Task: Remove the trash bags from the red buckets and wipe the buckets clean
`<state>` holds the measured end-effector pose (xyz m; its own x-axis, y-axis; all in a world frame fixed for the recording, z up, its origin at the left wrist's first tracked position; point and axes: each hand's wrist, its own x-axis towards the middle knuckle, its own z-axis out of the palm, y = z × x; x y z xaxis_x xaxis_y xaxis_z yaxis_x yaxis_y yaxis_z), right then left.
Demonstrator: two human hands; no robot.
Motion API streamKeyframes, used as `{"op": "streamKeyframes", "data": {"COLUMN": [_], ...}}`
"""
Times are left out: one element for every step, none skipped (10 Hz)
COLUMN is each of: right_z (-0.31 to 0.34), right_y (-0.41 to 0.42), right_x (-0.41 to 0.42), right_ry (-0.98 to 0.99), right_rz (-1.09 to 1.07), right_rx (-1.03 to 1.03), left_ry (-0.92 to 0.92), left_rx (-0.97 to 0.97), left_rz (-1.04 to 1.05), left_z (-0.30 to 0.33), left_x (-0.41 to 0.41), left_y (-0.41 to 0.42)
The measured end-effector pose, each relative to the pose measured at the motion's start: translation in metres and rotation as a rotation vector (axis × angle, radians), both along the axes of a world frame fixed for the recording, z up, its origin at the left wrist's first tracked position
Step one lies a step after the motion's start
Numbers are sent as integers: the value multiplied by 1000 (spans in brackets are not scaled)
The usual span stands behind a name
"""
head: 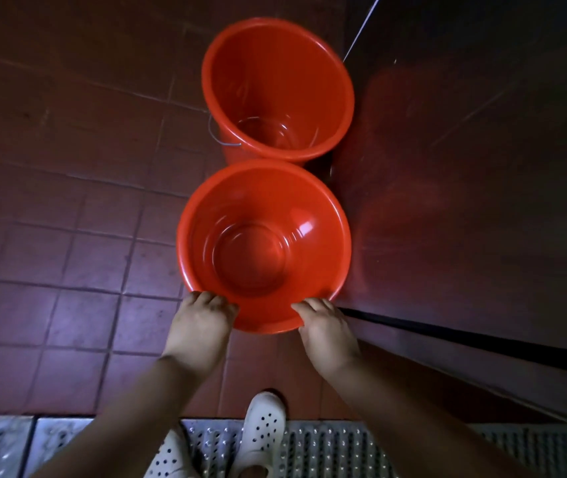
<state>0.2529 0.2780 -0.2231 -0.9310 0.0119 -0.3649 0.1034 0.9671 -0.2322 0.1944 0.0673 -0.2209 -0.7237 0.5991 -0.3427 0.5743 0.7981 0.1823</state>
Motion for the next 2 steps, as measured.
{"op": "streamKeyframes", "data": {"right_z": [52, 107], "right_y": [-10, -21], "right_x": [-12, -23], "right_ry": [-90, -83], "right_rz": [-195, -298], "right_rx": [-118, -84], "left_ry": [5, 73], "left_rx": [21, 22], "left_rz": [-6, 33], "left_z": [45, 104], "left_x": [-12, -22], "left_y": [-8, -17]}}
